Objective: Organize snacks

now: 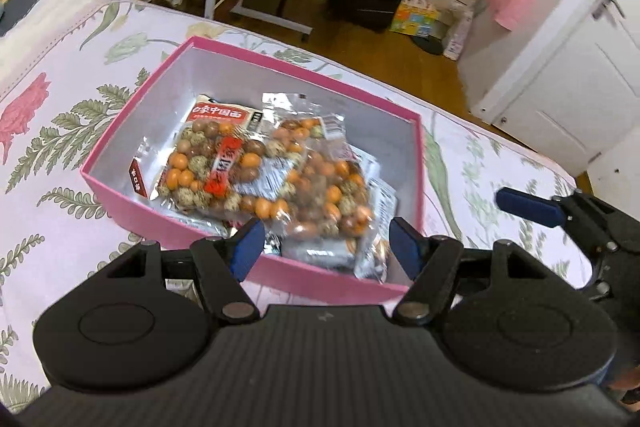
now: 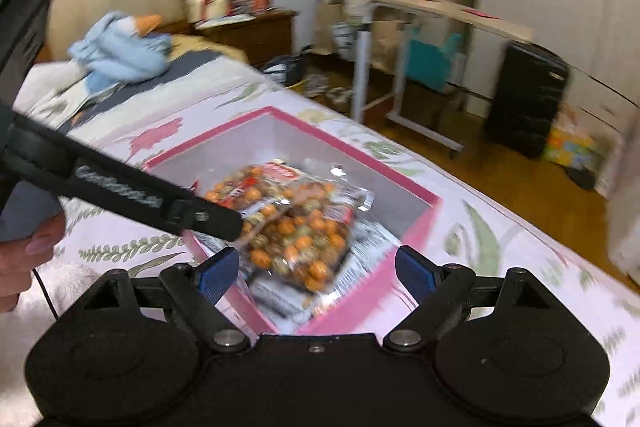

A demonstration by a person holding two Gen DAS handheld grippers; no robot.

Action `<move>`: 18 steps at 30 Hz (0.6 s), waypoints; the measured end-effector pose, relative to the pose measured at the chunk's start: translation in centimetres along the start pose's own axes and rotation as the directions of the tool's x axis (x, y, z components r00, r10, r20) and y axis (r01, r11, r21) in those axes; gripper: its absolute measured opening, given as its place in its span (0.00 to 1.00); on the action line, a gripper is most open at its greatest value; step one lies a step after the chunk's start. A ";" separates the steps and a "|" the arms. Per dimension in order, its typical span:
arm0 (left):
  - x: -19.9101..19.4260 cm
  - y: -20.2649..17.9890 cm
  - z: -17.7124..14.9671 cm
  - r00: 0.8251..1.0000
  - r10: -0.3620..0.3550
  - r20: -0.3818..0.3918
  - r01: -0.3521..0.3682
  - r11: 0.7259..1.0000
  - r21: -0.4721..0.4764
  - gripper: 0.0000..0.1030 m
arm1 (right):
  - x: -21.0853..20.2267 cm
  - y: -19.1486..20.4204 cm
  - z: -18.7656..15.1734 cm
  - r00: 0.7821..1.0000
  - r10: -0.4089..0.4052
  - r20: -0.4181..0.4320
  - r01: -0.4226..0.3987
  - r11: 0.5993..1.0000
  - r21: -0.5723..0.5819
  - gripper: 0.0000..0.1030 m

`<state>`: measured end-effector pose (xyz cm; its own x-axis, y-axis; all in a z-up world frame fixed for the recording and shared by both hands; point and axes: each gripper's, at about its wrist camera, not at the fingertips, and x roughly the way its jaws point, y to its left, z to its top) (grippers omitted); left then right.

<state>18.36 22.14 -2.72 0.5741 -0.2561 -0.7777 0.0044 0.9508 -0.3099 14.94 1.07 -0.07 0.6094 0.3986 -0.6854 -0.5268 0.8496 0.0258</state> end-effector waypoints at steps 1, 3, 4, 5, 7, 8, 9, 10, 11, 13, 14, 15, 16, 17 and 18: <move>-0.6 -0.4 -0.3 1.000 -0.002 0.003 0.001 1.000 0.013 0.66 | -0.9 -0.2 -0.4 1.000 -0.013 0.008 0.013 1.000 0.023 0.86; -1.7 -1.1 -0.9 1.000 -0.005 0.013 0.004 0.999 0.038 0.66 | -2.7 -0.8 -1.0 0.999 -0.035 0.025 0.033 0.996 0.078 0.86; -2.3 -1.6 -1.2 1.000 -0.010 0.019 0.009 0.999 0.053 0.66 | -3.5 -0.9 -1.2 0.998 -0.048 0.032 0.044 0.994 0.100 0.86; -2.9 -2.1 -1.5 1.000 -0.017 0.023 0.015 0.998 0.067 0.66 | -4.4 -1.2 -1.5 0.997 -0.063 0.040 0.058 0.991 0.119 0.86; -4.0 -2.9 -1.9 0.999 -0.033 0.029 0.030 0.996 0.089 0.66 | -6.1 -1.3 -2.0 0.993 -0.104 0.049 0.096 0.985 0.142 0.86; -4.5 -3.3 -2.1 0.999 -0.039 0.032 0.036 0.994 0.101 0.66 | -6.9 -1.4 -2.2 0.991 -0.123 0.052 0.114 0.982 0.152 0.86; -5.0 -3.8 -2.4 0.998 -0.042 0.035 0.038 0.993 0.116 0.66 | -7.7 -1.4 -2.5 0.988 -0.144 0.053 0.133 0.978 0.163 0.86; -5.5 -4.3 -2.6 0.998 -0.043 0.038 0.038 0.991 0.131 0.66 | -8.3 -1.5 -2.8 0.986 -0.160 0.054 0.149 0.973 0.175 0.86; -5.8 -4.8 -2.9 0.998 -0.044 0.041 0.038 0.989 0.146 0.66 | -9.1 -1.6 -3.3 0.982 -0.180 0.052 0.168 0.967 0.190 0.86; -6.5 -5.8 -3.4 0.998 -0.048 0.039 0.041 0.984 0.172 0.66 | -10.2 -1.6 -3.9 0.976 -0.215 0.047 0.199 0.954 0.223 0.86; -6.8 -6.2 -3.7 0.998 -0.052 0.038 0.044 0.982 0.186 0.66 | -10.8 -1.6 -4.3 0.971 -0.235 0.042 0.219 0.945 0.242 0.86; -7.1 -6.6 -4.0 0.998 -0.056 0.038 0.047 0.979 0.198 0.66 | -11.3 -1.6 -4.7 0.966 -0.254 0.039 0.236 0.938 0.255 0.86; -7.4 -7.0 -4.3 0.998 -0.057 0.037 0.048 0.977 0.210 0.66 | -11.8 -1.5 -5.0 0.961 -0.273 0.037 0.254 0.930 0.266 0.86; -7.6 -7.3 -4.6 0.998 -0.058 0.036 0.048 0.974 0.223 0.66 | -12.2 -1.4 -5.3 0.955 -0.295 0.033 0.275 0.920 0.280 0.86; -7.8 -7.7 -4.9 0.998 -0.058 0.036 0.048 0.971 0.235 0.66 | -12.6 -1.3 -5.7 0.949 -0.314 0.027 0.293 0.910 0.295 0.86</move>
<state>9.80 15.98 3.07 0.6018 -0.3045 -0.7383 0.2245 0.9517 -0.2095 4.62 -7.02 4.41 0.7596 0.1208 -0.6391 -0.1263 0.9913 0.0373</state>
